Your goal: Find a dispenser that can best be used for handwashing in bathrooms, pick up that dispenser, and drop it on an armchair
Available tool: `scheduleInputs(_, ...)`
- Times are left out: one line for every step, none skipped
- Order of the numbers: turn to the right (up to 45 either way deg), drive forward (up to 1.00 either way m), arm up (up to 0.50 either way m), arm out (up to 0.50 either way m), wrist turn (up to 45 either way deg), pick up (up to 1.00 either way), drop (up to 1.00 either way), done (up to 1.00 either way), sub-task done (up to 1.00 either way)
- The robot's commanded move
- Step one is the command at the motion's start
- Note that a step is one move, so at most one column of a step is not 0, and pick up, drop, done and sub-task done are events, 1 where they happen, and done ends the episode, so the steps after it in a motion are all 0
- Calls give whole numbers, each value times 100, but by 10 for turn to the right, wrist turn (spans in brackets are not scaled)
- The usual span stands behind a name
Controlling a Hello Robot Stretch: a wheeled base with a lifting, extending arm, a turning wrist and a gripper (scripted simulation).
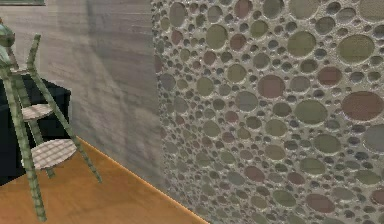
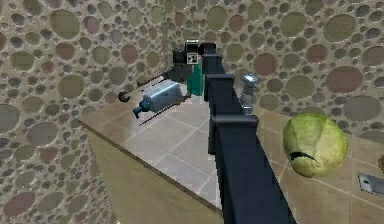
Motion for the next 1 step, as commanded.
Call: scheduleInputs(0, 0, -10, 0, 0, 0, 0, 0, 0)
